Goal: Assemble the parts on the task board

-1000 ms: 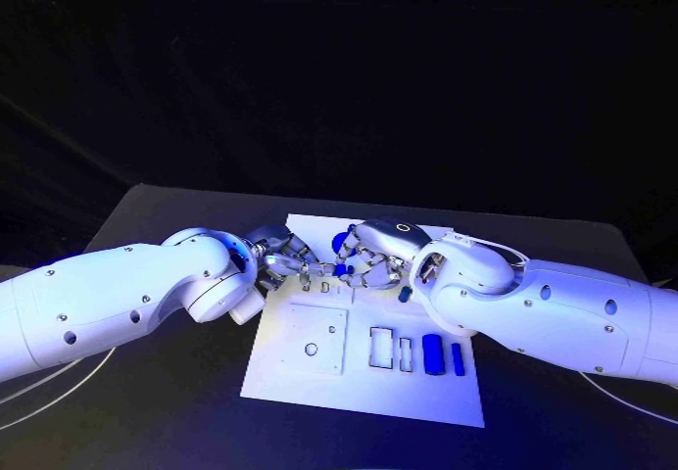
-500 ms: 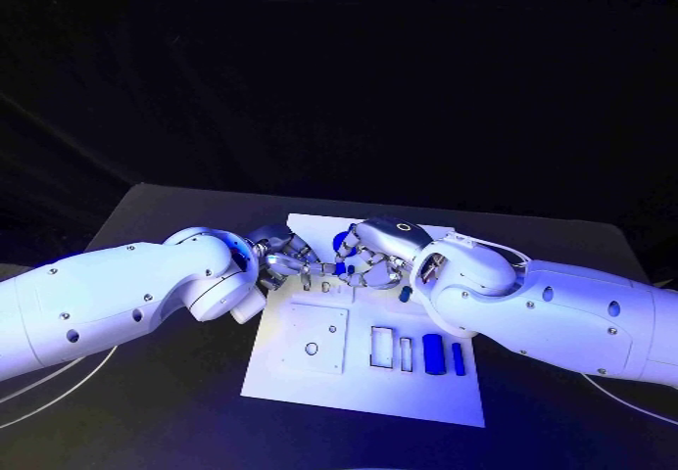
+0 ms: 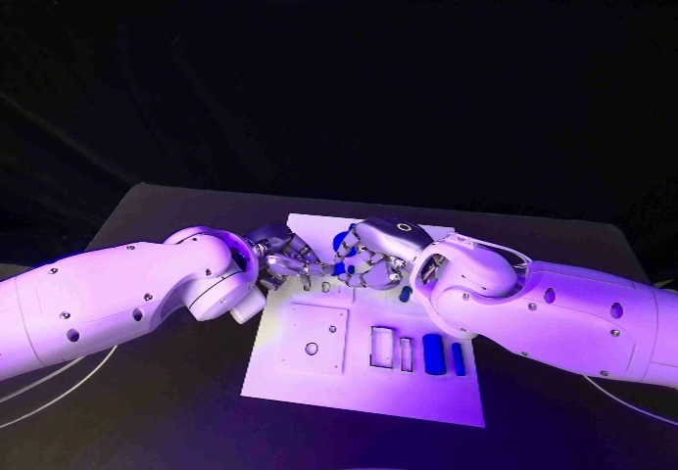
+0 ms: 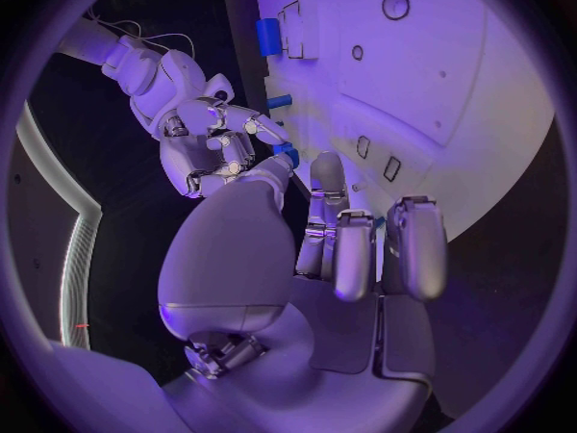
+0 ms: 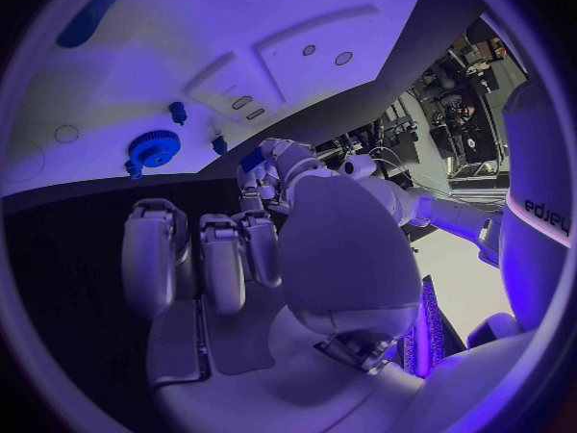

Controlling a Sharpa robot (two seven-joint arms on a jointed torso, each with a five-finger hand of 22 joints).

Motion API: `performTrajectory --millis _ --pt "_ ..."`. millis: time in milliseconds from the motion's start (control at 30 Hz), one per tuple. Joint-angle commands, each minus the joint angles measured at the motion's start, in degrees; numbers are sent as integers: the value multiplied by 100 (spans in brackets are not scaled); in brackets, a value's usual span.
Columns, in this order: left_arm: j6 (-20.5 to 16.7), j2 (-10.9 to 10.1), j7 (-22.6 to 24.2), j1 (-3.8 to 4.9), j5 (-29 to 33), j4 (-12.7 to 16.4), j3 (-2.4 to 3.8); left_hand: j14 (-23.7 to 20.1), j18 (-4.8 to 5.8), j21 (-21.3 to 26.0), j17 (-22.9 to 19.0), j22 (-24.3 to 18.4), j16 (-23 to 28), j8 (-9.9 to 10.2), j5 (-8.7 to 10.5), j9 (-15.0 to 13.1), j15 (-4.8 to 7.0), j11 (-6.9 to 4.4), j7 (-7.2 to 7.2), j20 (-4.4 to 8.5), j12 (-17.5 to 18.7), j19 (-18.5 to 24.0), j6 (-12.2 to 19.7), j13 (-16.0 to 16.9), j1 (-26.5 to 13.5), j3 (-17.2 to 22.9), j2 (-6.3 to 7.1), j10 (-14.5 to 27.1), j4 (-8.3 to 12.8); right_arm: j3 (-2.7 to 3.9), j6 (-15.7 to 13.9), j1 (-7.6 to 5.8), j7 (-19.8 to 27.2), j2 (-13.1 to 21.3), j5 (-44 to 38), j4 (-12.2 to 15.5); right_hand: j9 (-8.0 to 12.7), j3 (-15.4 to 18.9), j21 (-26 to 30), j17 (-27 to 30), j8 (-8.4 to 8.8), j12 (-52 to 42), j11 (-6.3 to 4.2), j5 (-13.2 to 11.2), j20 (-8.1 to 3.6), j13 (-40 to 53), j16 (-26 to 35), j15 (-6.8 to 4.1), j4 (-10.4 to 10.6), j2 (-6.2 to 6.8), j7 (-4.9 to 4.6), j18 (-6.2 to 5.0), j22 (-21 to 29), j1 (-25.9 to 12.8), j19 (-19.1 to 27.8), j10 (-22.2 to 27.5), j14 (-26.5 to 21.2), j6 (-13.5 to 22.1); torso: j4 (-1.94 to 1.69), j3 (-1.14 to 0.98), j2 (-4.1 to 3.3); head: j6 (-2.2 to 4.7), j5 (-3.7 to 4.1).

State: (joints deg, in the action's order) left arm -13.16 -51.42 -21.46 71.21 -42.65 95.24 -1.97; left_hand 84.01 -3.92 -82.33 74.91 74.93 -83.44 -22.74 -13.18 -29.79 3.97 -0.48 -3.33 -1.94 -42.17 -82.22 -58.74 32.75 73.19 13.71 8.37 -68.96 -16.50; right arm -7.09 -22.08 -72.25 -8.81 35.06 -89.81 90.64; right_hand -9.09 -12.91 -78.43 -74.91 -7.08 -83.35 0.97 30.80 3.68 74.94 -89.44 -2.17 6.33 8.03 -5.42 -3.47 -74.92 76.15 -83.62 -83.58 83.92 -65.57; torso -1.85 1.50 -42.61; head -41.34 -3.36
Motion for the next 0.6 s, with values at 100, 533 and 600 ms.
performTrajectory --millis 100,533,600 --pt "89 15 -9 -1 1 -4 2 386 100 -40 803 203 -25 -26 -12 10 25 -46 19 16 -12 -41 12 -13 93 57 12 -10 6 9 -78 -1 33 3 -72 64 -8 -41 -34 -1362 -24 -26 -1 37 4 810 16 -50 -5 -38 4 89 -911 -8 -77 -99 571 -53 -2 0 -1 1 -5" --pt "87 21 -15 -1 1 -17 2 390 105 -54 814 228 -37 -39 -11 15 27 -48 21 18 -7 -53 13 -22 151 90 27 -12 11 28 -137 -1 20 29 -96 195 -12 -53 -48 -1364 -28 -34 -6 40 1 820 15 -54 -13 -35 9 92 -919 1 -84 -107 572 -59 -3 0 -1 0 -13" --pt "84 22 -14 -1 1 -21 2 390 105 -54 814 228 -37 -39 -11 15 27 -48 21 18 -7 -53 13 -22 151 90 27 -12 11 30 -135 -1 19 32 -97 216 -12 -53 -48 -1364 -28 -34 -6 40 1 820 15 -54 -13 -35 9 92 -919 1 -84 -107 572 -59 1 1 0 -1 -17"
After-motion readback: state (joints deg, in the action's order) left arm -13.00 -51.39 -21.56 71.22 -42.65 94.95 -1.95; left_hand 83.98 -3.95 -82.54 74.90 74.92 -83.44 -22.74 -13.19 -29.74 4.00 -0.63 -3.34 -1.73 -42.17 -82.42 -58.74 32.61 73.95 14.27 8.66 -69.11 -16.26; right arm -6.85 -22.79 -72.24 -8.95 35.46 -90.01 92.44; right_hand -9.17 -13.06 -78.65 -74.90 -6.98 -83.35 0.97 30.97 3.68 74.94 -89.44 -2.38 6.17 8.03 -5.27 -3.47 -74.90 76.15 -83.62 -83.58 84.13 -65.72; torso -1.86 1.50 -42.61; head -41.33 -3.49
